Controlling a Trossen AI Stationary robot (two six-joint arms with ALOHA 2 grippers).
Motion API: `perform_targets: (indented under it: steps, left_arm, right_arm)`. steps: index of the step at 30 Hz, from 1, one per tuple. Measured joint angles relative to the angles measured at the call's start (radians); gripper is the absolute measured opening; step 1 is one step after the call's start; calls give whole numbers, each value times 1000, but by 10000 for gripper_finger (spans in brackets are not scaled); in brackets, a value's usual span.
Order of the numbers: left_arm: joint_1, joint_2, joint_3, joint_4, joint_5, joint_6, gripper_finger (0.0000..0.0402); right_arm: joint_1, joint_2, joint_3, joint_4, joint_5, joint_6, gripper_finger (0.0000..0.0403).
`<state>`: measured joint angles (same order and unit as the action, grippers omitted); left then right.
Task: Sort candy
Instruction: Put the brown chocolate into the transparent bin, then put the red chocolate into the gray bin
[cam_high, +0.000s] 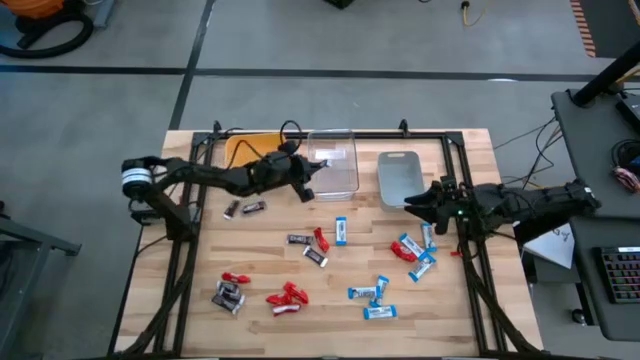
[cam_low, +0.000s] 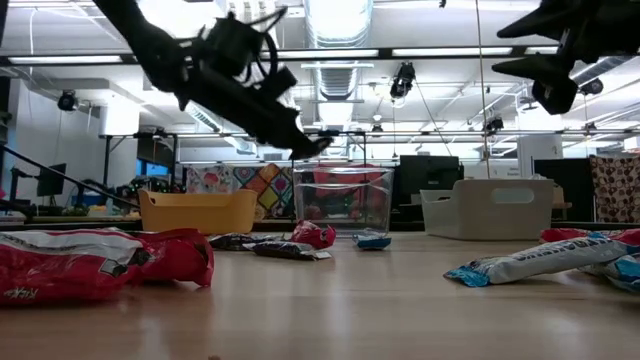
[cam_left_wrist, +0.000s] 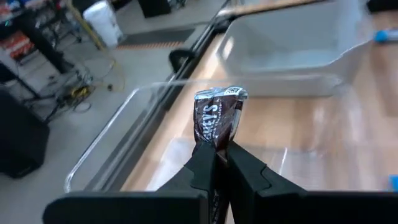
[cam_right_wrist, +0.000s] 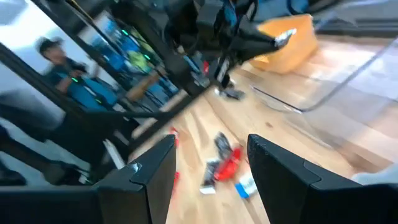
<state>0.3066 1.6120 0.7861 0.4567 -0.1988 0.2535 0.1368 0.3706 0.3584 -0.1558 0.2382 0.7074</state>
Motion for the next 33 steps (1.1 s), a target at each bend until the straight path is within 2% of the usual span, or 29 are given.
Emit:
perform_targets:
  steps: [10,26,33]
  left_arm:
    - [19,19,12,-39,33,-11,13]
    - [17,16,20,-55,34,-29,104]
    - [-12,-85,18,-132,34,-33,111]
  right_arm:
    - [0,147,123,-57,-2,-8,189]
    - [0,243,180,-79,-3,-11,189]
    - [1,303,213,-84,-38,2,189]
